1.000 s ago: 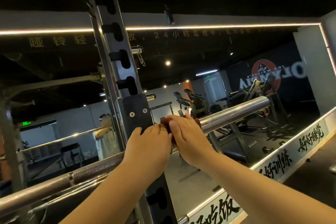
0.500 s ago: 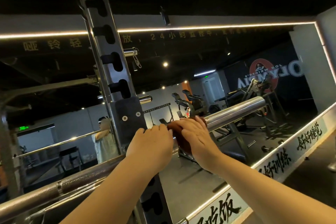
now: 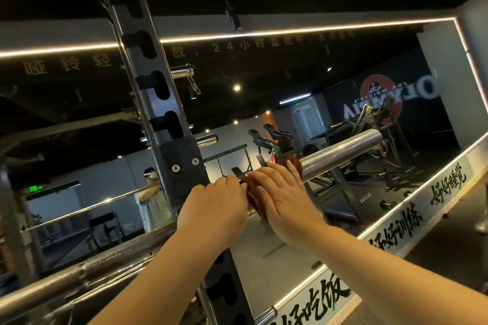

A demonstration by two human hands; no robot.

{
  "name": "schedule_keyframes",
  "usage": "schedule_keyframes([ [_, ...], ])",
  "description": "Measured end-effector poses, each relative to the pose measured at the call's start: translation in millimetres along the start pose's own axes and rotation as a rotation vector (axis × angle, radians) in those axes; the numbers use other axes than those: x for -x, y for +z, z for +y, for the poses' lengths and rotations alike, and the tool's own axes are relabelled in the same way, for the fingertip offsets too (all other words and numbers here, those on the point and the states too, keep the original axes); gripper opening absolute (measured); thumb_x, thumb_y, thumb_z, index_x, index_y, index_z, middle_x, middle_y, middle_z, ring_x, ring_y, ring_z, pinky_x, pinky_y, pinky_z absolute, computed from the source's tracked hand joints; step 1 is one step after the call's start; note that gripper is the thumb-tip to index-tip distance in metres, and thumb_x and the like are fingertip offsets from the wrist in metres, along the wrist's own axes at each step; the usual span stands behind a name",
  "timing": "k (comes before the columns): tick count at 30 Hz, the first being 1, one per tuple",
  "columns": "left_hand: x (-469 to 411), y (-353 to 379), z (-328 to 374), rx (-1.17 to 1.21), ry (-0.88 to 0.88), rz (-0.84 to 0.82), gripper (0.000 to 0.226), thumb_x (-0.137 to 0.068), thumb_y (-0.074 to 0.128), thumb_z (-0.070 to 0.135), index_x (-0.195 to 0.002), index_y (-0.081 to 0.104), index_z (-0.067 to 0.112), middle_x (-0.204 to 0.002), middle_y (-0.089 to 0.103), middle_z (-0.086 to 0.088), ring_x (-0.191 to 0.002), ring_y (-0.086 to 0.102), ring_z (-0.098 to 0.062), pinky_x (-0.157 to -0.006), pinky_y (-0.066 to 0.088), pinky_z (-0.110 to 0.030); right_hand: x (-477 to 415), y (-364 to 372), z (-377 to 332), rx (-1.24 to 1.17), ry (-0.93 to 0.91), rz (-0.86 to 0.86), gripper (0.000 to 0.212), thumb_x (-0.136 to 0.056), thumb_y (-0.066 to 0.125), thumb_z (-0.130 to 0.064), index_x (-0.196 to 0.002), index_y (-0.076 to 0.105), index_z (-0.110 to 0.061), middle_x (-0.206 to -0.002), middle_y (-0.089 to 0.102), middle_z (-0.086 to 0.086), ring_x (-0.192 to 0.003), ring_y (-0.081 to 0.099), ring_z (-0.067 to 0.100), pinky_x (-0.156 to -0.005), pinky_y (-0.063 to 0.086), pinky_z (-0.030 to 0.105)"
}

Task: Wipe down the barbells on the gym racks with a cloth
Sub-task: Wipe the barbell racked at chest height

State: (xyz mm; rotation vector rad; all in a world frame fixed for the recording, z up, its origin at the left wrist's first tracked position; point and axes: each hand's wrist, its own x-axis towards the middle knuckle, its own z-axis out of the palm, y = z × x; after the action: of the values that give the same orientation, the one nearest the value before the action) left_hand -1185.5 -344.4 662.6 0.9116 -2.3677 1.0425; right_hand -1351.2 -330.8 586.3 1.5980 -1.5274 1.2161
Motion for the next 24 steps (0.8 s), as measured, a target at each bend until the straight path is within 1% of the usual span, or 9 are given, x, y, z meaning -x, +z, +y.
schedule_keyframes([
  [4, 2.6, -5.4, 1.0, -0.045, 0.026, -0.040, 0.025, -0.110, 0.030, 0.032, -0.125, 0.044, 0.017, -0.097, 0.043, 0.000, -0.079, 0.051, -0.017, -0.080, 0.053, -0.036, -2.0, -11.8, 31.8, 0.042, -0.115, -0.073, 0.044, -0.109, 0.028, -0.045, -0.149, 0.042, -0.031, -0.148, 0.046, -0.011, -0.148, 0.026, 0.009, -0.124, -0.008, 0.024],
  [7, 3.3, -5.4, 0.0, -0.058, 0.034, -0.078, 0.029, -0.108, 0.040, 0.026, -0.134, 0.043, 0.015, -0.112, 0.051, -0.005, -0.088, 0.054, -0.019, -0.082, 0.054, -0.037, -8.5, -15.0, 46.9, 0.034, 0.028, 0.005, 0.046, -0.107, 0.021, -0.047, -0.137, 0.051, -0.028, -0.137, 0.054, -0.006, -0.140, 0.037, 0.014, -0.119, -0.012, 0.016],
  [9, 5.1, -6.3, 0.3, -0.063, 0.038, -0.079, 0.030, -0.108, 0.041, 0.027, -0.136, 0.042, 0.016, -0.112, 0.050, -0.004, -0.086, 0.051, -0.018, -0.081, 0.054, -0.036, -11.5, -12.9, 43.4, 0.051, 0.147, 0.043, 0.051, -0.104, 0.016, -0.047, -0.130, 0.054, -0.027, -0.133, 0.056, -0.006, -0.140, 0.038, 0.017, -0.121, -0.009, 0.023],
  [11, 6.0, -6.3, 1.1, -0.064, 0.028, -0.055, 0.029, -0.108, 0.040, 0.029, -0.134, 0.041, 0.015, -0.104, 0.045, -0.003, -0.082, 0.046, -0.016, -0.079, 0.052, -0.034, -11.2, -3.0, 25.7, 0.111, 0.238, 0.071, 0.051, -0.104, 0.016, -0.046, -0.130, 0.054, -0.027, -0.136, 0.055, -0.005, -0.144, 0.033, 0.020, -0.125, -0.006, 0.036],
  [13, 6.1, -5.9, 1.2, -0.037, -0.004, -0.023, 0.028, -0.109, 0.037, 0.032, -0.132, 0.042, 0.016, -0.104, 0.049, -0.001, -0.079, 0.046, -0.016, -0.080, 0.053, -0.034, -8.1, 6.4, 2.9, 0.092, 0.248, 0.079, 0.050, -0.105, 0.017, -0.047, -0.135, 0.053, -0.028, -0.141, 0.052, -0.007, -0.148, 0.028, 0.020, -0.126, -0.005, 0.043],
  [15, 5.7, -6.0, 1.5, -0.020, -0.012, -0.002, 0.028, -0.110, 0.034, 0.034, -0.130, 0.043, 0.017, -0.106, 0.053, -0.001, -0.078, 0.045, -0.015, -0.079, 0.053, -0.034, -2.8, 8.7, -6.2, 0.038, 0.156, 0.061, 0.052, -0.107, 0.014, -0.048, -0.140, 0.050, -0.029, -0.143, 0.050, -0.009, -0.148, 0.027, 0.017, -0.126, -0.006, 0.041],
  [19, 4.1, -5.4, 0.9, -0.013, 0.006, -0.030, 0.027, -0.109, 0.035, 0.030, -0.131, 0.043, 0.016, -0.097, 0.038, 0.000, -0.080, 0.046, -0.016, -0.077, 0.050, -0.033, -3.3, -10.9, 31.5, 0.099, -0.046, -0.081, 0.049, -0.107, 0.021, -0.049, -0.147, 0.043, -0.030, -0.147, 0.047, -0.009, -0.145, 0.029, 0.013, -0.121, -0.015, 0.025],
  [21, 2.6, -6.2, -0.5, -0.009, 0.006, -0.055, 0.026, -0.108, 0.038, 0.027, -0.131, 0.044, 0.016, -0.099, 0.041, 0.000, -0.082, 0.047, -0.016, -0.081, 0.051, -0.034, -7.7, -18.5, 57.1, 0.158, -0.006, -0.117, 0.053, -0.105, 0.017, -0.050, -0.146, 0.043, -0.028, -0.147, 0.048, -0.007, -0.146, 0.029, 0.014, -0.124, -0.011, 0.031],
  [24, -8.5, -6.0, 4.5, -0.010, -0.021, -0.107, 0.027, -0.105, 0.045, 0.028, -0.129, 0.049, 0.015, -0.097, 0.044, 0.000, -0.083, 0.046, -0.017, -0.084, 0.045, -0.034, -18.1, -27.1, 53.7, 0.147, 0.188, -0.079, 0.054, -0.103, 0.015, -0.047, -0.135, 0.053, -0.025, -0.141, 0.053, -0.003, -0.148, 0.031, 0.022, -0.126, -0.004, 0.044],
])
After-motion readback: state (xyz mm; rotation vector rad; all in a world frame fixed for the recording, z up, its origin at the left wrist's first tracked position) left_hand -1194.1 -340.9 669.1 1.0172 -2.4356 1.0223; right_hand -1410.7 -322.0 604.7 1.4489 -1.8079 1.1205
